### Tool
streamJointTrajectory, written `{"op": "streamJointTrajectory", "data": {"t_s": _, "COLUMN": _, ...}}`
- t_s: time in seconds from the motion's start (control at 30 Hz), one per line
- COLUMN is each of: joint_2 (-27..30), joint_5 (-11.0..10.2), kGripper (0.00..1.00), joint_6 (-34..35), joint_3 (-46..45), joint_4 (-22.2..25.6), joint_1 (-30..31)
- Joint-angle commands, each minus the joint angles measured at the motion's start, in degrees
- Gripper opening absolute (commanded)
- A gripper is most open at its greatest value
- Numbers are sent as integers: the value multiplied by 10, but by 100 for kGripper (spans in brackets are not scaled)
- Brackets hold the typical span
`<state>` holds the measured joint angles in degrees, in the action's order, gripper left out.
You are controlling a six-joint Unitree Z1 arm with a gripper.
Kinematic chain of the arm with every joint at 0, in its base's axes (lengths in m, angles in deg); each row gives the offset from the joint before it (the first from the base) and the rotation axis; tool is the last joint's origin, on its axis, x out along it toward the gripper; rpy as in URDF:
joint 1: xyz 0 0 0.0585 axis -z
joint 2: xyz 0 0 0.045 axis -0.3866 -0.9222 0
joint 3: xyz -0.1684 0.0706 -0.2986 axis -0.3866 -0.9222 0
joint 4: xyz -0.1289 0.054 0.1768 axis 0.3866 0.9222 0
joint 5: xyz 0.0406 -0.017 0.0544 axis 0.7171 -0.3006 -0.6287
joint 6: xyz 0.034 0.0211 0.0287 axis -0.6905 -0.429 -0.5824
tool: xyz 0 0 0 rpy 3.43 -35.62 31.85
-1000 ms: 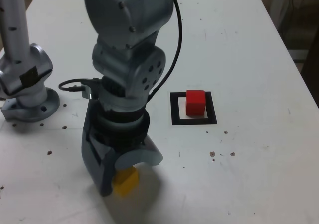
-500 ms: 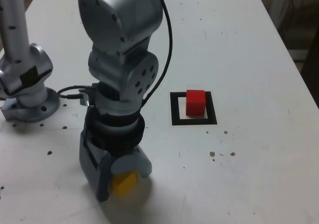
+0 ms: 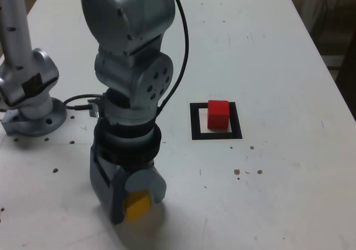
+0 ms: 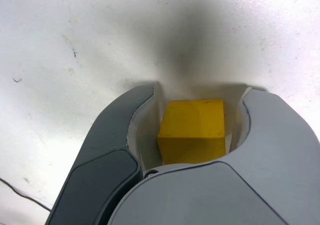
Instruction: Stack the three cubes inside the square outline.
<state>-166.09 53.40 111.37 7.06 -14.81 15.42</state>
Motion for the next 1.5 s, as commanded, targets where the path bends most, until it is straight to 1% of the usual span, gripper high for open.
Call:
{"op": "streamJointTrajectory", "data": {"t_s": 0.0, "joint_2": 1, "joint_5": -7, "kGripper": 28, "joint_6": 4, "joint_3": 1, "joint_4": 2, "joint_1": -1}}
{"op": "streamJointTrajectory", "data": {"t_s": 0.1, "joint_2": 1, "joint_5": -20, "kGripper": 25, "joint_6": 7, "joint_3": 4, "joint_4": 11, "joint_1": -1}}
{"op": "streamJointTrajectory", "data": {"t_s": 0.17, "joint_2": 3, "joint_5": -40, "kGripper": 25, "joint_6": 8, "joint_3": 10, "joint_4": 22, "joint_1": -1}}
{"op": "streamJointTrajectory", "data": {"t_s": 0.27, "joint_2": 9, "joint_5": -80, "kGripper": 22, "joint_6": 7, "joint_3": 27, "joint_4": 42, "joint_1": -1}}
{"op": "streamJointTrajectory", "data": {"t_s": 0.37, "joint_2": 18, "joint_5": -128, "kGripper": 18, "joint_6": 2, "joint_3": 54, "joint_4": 82, "joint_1": -1}}
{"op": "streamJointTrajectory", "data": {"t_s": 0.43, "joint_2": 24, "joint_5": -154, "kGripper": 17, "joint_6": -11, "joint_3": 73, "joint_4": 112, "joint_1": -3}}
{"op": "streamJointTrajectory", "data": {"t_s": 0.5, "joint_2": 28, "joint_5": -170, "kGripper": 17, "joint_6": -39, "joint_3": 91, "joint_4": 136, "joint_1": -11}}
{"op": "streamJointTrajectory", "data": {"t_s": 0.57, "joint_2": 31, "joint_5": -179, "kGripper": 16, "joint_6": -81, "joint_3": 106, "joint_4": 154, "joint_1": -24}}
{"op": "streamJointTrajectory", "data": {"t_s": 0.63, "joint_2": 31, "joint_5": -180, "kGripper": 16, "joint_6": -132, "joint_3": 121, "joint_4": 171, "joint_1": -44}}
{"op": "streamJointTrajectory", "data": {"t_s": 0.7, "joint_2": 32, "joint_5": -177, "kGripper": 15, "joint_6": -183, "joint_3": 134, "joint_4": 190, "joint_1": -65}}
{"op": "streamJointTrajectory", "data": {"t_s": 0.87, "joint_2": 30, "joint_5": -162, "kGripper": 15, "joint_6": -316, "joint_3": 174, "joint_4": 239, "joint_1": -123}}
{"op": "streamJointTrajectory", "data": {"t_s": 1.0, "joint_2": 28, "joint_5": -155, "kGripper": 15, "joint_6": -396, "joint_3": 209, "joint_4": 278, "joint_1": -166}}
{"op": "streamJointTrajectory", "data": {"t_s": 1.23, "joint_2": 14, "joint_5": -158, "kGripper": 15, "joint_6": -473, "joint_3": 282, "joint_4": 333, "joint_1": -215}}
{"op": "streamJointTrajectory", "data": {"t_s": 1.33, "joint_2": -8, "joint_5": -155, "kGripper": 15, "joint_6": -501, "joint_3": 312, "joint_4": 350, "joint_1": -233}}
{"op": "streamJointTrajectory", "data": {"t_s": 1.47, "joint_2": -45, "joint_5": -148, "kGripper": 15, "joint_6": -538, "joint_3": 338, "joint_4": 359, "joint_1": -254}}
